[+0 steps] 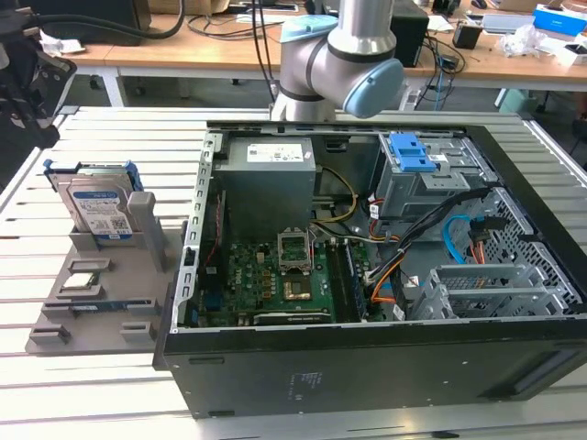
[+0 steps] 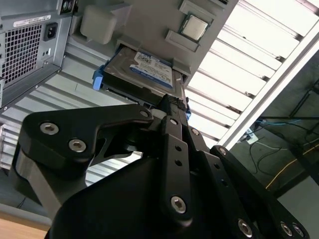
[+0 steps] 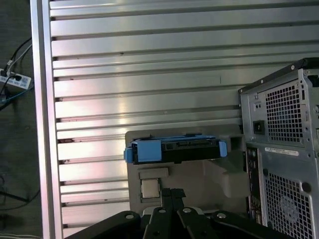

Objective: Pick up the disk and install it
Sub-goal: 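Reach for the disk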

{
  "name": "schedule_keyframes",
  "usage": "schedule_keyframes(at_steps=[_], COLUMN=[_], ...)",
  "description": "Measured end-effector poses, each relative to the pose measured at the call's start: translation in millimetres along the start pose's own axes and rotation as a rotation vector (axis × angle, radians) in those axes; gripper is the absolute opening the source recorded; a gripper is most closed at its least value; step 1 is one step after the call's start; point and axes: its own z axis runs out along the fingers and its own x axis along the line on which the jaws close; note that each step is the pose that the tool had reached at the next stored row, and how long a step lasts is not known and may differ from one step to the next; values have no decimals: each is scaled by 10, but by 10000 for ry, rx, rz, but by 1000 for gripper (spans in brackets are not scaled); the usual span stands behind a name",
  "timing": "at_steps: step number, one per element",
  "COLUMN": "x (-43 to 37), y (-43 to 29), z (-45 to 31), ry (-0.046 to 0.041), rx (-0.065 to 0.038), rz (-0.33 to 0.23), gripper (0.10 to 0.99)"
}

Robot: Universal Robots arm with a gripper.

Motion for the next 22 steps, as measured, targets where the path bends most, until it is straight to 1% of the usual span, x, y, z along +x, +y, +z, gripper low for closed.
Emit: schedule_keyframes(at_steps=[3, 5, 14, 16, 22], x=[55, 108, 271, 299, 303], y=[-4, -8, -20, -22, -23], z=[-1, -3, -8, -8, -7], ry=[0, 0, 0, 1, 0], rx=[0, 0, 1, 0, 0], rz=[1, 1, 0, 1, 0], gripper=[106, 106, 106, 106, 106])
